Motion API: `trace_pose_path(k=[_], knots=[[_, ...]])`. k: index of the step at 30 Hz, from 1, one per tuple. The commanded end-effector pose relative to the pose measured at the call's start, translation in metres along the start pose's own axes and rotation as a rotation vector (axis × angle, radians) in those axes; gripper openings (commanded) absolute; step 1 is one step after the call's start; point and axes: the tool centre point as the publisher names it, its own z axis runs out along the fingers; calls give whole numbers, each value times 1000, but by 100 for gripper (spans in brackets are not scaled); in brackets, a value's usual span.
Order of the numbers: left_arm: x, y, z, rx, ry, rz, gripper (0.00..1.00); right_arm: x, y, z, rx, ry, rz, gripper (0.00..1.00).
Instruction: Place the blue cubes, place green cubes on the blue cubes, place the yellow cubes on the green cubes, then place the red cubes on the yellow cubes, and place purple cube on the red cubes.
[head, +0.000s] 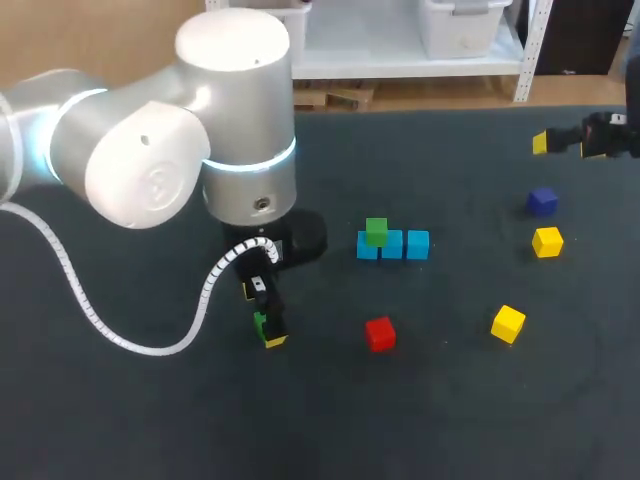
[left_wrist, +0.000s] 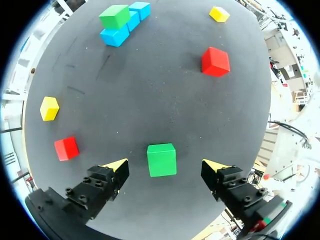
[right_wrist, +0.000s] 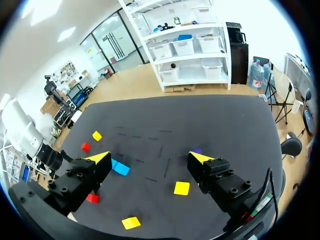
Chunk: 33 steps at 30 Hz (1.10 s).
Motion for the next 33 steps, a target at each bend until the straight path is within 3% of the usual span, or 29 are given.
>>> trace_pose_path(k=[1,4,6,7,9,10,11,13,14,19,24,33], knots=[[-7,2,4,6,17,6,98,0,-1,1,-3,-1,-1,100],[-8,2,6,7,22,8,95,0,-1,1,-3,-1,-1,100],[-8,2,8,3,27,6,80,0,-1,1,-3,-1,-1,100],[-8,3,8,3,28,4,67,0,-1,1,-3,-1,-1,100],[-7,4,10,2,33,1,62,0,-1,1,-3,-1,-1,100],[-7,4,10,1,35,0,48,0,-1,1,-3,-1,-1,100],[-7,4,10,1,36,0,45,0,-1,1,-3,-1,-1,100],[-7,4,10,-5,38,-5,29,0,-1,1,-3,-1,-1,100],[-7,5,9,-11,39,-5,0,0,-1,1,-3,-1,-1,100],[-4,10,0,-36,35,-4,0,0,-1,1,-3,-1,-1,100],[-6,17,-21,-90,7,93,0,0,-1,1,-3,-1,-1,100],[-48,26,-54,-182,-10,259,0,0,-1,1,-3,-1,-1,100]])
